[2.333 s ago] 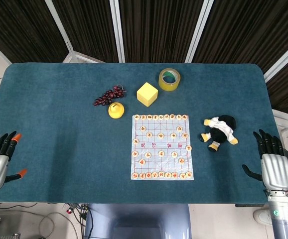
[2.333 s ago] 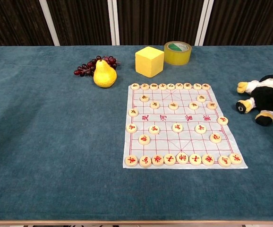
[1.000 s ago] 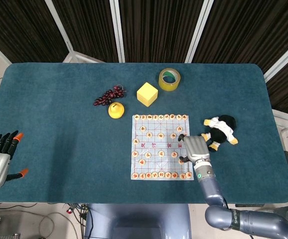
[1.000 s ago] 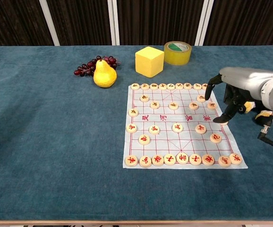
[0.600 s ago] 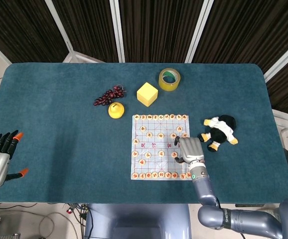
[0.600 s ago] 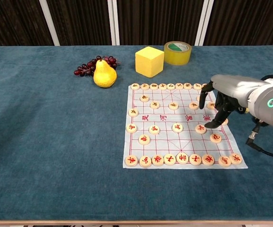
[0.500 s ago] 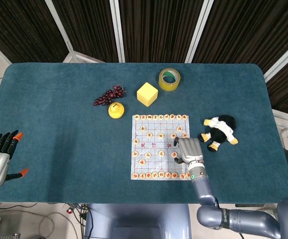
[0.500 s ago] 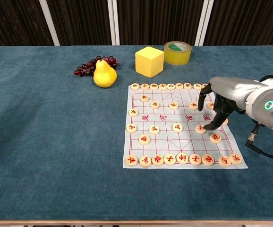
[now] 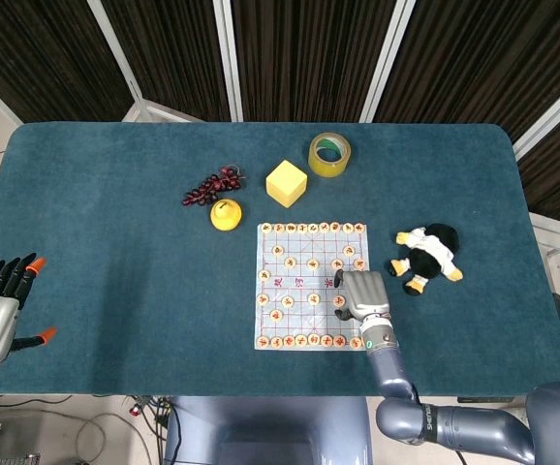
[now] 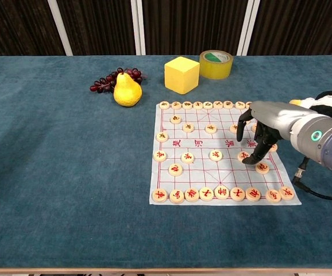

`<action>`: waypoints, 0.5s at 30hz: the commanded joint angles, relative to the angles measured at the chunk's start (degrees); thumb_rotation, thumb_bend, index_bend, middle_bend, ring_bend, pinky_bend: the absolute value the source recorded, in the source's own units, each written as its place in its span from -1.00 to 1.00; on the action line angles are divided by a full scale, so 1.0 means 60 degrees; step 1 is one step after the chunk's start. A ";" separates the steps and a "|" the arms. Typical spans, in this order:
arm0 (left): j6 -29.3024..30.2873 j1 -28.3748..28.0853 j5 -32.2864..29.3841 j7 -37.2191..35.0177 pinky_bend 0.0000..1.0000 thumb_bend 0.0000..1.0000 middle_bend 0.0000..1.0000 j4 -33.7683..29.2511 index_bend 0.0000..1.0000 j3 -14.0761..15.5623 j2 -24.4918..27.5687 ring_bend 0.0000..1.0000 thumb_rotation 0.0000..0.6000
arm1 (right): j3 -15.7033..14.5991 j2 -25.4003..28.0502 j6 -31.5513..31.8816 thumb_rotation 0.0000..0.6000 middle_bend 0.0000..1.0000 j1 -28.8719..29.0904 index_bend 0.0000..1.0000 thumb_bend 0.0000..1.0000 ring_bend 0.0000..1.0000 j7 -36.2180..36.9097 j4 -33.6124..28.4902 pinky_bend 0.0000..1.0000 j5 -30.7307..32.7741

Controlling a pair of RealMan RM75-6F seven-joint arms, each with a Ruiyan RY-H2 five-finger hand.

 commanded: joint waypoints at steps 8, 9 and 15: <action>-0.0037 -0.0018 -0.0035 -0.0043 -1.00 -1.00 -1.00 0.0005 -1.00 -0.0006 0.0005 -1.00 1.00 | -0.0034 -0.0121 -0.0027 1.00 1.00 -0.0015 -0.09 -0.45 1.00 0.0085 0.0190 1.00 0.0033; -0.0037 -0.0020 -0.0033 -0.0043 -1.00 -1.00 -1.00 0.0008 -1.00 -0.0006 0.0006 -1.00 1.00 | -0.0036 -0.0136 -0.0028 1.00 1.00 -0.0016 -0.08 -0.43 1.00 0.0090 0.0219 1.00 0.0036; -0.0045 -0.0024 -0.0050 -0.0080 -1.00 -1.00 -1.00 -0.0001 -1.00 -0.0010 0.0009 -1.00 1.00 | -0.0027 -0.0202 -0.0045 1.00 1.00 -0.0022 -0.06 -0.38 1.00 0.0140 0.0313 1.00 0.0038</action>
